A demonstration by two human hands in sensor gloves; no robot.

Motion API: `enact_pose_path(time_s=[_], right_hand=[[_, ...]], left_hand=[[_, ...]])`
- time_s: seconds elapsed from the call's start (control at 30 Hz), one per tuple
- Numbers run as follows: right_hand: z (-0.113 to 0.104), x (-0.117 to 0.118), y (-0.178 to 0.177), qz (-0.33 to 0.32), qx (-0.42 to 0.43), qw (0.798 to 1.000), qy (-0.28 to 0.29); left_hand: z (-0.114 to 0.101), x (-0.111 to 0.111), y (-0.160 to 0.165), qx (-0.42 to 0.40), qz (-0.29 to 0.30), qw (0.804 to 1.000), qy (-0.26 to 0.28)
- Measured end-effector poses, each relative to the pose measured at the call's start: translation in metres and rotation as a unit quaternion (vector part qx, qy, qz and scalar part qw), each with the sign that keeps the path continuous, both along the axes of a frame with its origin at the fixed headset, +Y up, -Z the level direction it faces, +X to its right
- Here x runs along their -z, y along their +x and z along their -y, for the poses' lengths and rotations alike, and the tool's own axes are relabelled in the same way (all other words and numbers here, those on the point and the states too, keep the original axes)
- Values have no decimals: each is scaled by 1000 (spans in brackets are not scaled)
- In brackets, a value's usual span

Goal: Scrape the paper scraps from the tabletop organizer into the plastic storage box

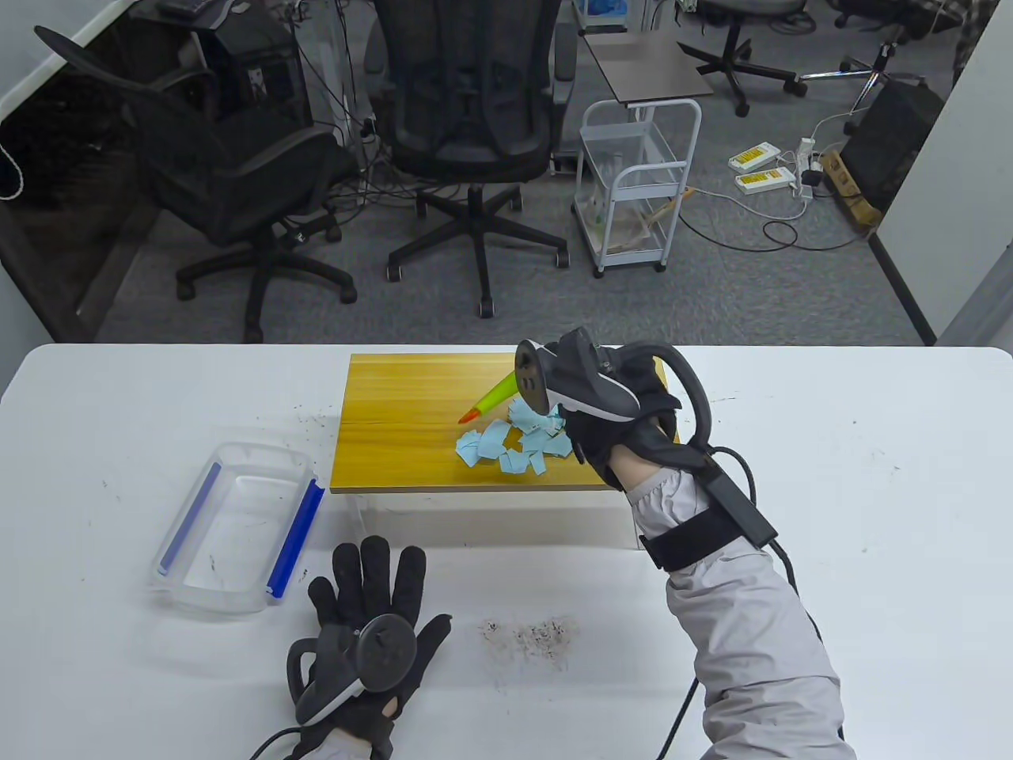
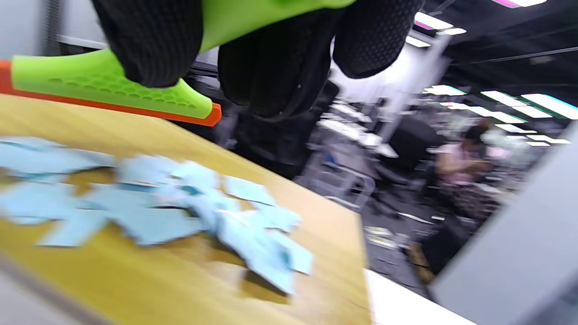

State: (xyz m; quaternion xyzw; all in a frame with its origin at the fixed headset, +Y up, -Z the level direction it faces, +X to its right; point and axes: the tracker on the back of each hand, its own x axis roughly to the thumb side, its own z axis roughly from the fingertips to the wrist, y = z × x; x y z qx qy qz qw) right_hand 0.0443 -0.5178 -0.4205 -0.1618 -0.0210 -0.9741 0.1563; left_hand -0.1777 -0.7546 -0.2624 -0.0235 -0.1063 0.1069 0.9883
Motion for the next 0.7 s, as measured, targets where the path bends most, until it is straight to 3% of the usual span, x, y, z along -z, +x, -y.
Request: enact_pose_path(time_s=[0.33,0.43,0.6,0.7], right_hand=[[18,-14,-30,-128,-28,990,-46],[21,-6,-26,-99,-48,993,-29],[31,9,-17,-24,-151,987,44],[34,16,-8,-7,-161,985,60]], left_hand=[[0,0,1,1,1,1000,-4],[0,0,1,0,2,1000,-1],[0,0,1,-2,3,1000,2],[0,0,1,-2,3,1000,3]])
